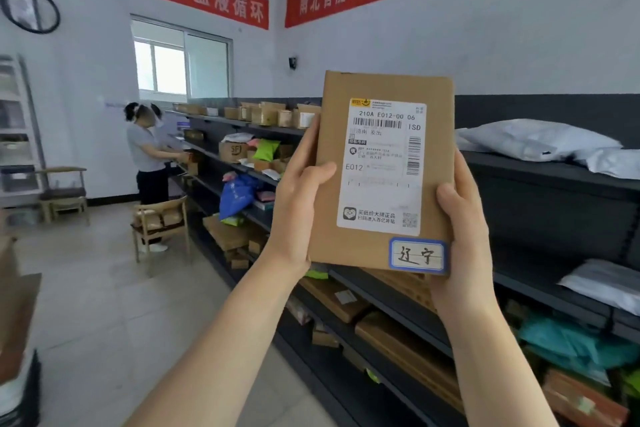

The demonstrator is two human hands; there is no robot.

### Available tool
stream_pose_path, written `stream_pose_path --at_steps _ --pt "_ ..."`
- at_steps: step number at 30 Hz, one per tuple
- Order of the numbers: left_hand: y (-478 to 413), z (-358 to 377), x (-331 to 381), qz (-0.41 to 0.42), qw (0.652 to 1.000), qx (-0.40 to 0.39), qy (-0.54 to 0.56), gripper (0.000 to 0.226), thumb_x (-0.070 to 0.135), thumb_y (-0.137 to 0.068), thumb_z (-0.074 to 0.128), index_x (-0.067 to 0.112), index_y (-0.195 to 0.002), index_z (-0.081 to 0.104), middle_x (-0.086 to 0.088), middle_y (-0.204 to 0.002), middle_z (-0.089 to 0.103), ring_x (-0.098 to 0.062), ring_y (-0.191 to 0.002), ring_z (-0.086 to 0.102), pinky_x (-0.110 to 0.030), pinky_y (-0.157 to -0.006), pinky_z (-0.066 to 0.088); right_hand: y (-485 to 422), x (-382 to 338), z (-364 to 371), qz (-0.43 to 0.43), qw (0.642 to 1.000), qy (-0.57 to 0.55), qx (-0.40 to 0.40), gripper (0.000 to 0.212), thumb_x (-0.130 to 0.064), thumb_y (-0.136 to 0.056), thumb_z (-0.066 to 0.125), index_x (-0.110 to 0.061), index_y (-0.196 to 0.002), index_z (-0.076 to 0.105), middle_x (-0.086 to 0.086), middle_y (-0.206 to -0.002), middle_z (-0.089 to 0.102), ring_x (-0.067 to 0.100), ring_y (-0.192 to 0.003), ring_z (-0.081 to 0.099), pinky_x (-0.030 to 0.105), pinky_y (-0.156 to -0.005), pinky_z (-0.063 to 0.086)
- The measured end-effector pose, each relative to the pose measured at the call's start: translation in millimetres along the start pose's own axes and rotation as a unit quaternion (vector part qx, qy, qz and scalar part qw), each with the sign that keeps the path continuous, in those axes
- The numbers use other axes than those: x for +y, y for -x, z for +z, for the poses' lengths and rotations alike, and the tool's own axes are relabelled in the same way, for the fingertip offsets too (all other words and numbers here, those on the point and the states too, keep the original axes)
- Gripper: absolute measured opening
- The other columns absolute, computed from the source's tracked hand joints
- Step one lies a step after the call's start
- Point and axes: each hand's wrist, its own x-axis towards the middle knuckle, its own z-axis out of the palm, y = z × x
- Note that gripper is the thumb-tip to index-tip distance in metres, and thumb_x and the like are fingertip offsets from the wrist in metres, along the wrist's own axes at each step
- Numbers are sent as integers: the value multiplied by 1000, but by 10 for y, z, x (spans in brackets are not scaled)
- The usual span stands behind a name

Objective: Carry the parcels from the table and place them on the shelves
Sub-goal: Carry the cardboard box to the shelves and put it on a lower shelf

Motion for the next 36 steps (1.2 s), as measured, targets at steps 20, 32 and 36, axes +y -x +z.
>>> stream_pose_path --at_steps 20,32,36 --pt "-1448 -2910 -397 61 950 235 -194 50 16 -87 51 41 -130 57 7 -127 70 -17 -116 66 -31 -90 56 -2017 2902 2053 107 960 -188 -176 45 -32 -91 58 -47 -133 54 -6 -135 67 21 -121 67 32 -86 61" --pt "-2196 -5130 -582 69 940 276 -189 58 15 -92 48 27 -148 42 -6 -141 60 -28 -123 61 -45 -98 50 -2950 4536 3806 133 956 -189 -180 30 -43 -86 60 -45 -116 55 -4 -130 61 19 -119 64 34 -87 56" --pt "-2768 -5998 -628 70 944 267 -181 53 16 -98 41 23 -150 38 -7 -144 57 -29 -129 56 -53 -110 40 -3422 5113 4461 142 957 -188 -172 35 -46 -86 60 -39 -119 53 4 -134 59 24 -115 66 39 -89 56"
